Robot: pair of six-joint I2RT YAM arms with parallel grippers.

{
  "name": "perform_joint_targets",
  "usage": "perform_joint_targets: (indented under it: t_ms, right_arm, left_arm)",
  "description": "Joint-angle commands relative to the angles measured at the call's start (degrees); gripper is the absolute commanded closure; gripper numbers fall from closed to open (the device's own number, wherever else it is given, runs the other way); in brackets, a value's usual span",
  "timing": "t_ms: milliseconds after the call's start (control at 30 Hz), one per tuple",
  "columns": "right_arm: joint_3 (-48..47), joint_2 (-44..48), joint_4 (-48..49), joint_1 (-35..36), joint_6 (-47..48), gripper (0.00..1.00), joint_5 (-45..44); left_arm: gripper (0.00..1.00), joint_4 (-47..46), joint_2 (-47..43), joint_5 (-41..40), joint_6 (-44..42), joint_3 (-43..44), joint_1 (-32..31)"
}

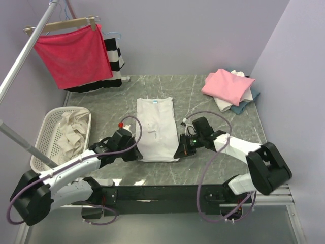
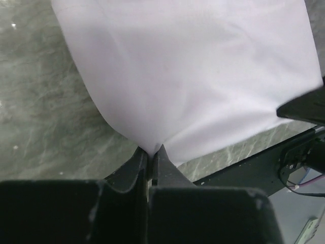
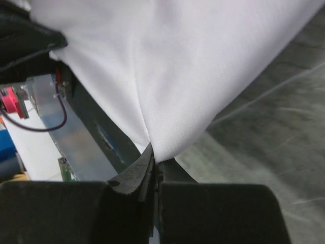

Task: Fold and stack the t-shirts
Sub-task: Fold the long partially folded tshirt into a neat square

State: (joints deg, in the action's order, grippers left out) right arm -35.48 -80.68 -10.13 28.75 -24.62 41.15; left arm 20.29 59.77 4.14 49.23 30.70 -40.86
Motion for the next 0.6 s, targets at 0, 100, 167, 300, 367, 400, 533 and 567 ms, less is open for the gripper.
perform_joint_targets:
  t_ms: [0, 100, 167, 300, 367, 400, 533, 567]
  right_arm:
    - [-2.6, 6.5, -5.8, 0.6, 3.5, 1.0, 0.5]
    - [-6.2, 6.2, -7.3, 0.6, 4.6, 1.0, -1.1]
    - [-9.4, 4.2, -7.7, 0.3, 5.8, 1.0, -2.5]
    - [-14.9, -0.6, -7.1, -1.1, 6.8, 1.0, -2.7]
    - [-18.8, -4.0, -7.6, -1.6, 7.7, 1.0, -2.8]
    - [-20.1, -5.1, -7.9, -2.4, 7.9, 1.0, -2.8]
    - [-27.2, -12.2, -7.7, -4.8, 8.4, 1.0, -2.0]
    - [-28.4, -13.5, -7.8, -5.4, 8.9, 1.0, -1.4]
  left_arm:
    - [0.99, 6.6, -2.6, -6.0, 1.7, 5.2, -0.4]
    - [0.99, 6.9, 0.3, -7.7, 0.5, 9.1, -0.4]
    - [0.99, 7.0, 2.3, -10.3, -1.2, 12.4, -0.3]
    - [0.96, 6.4, 9.0, -14.9, -4.7, 17.7, 0.3]
    - [0.96, 5.6, 11.4, -14.2, -5.9, 20.4, 2.4]
    - [0.97, 4.2, 13.4, -13.5, -6.3, 21.2, 3.1]
    - [0.96, 0.1, 18.3, -12.1, -8.4, 24.6, 7.5]
    - [0.96, -0.7, 20.5, -11.3, -9.1, 25.5, 8.3]
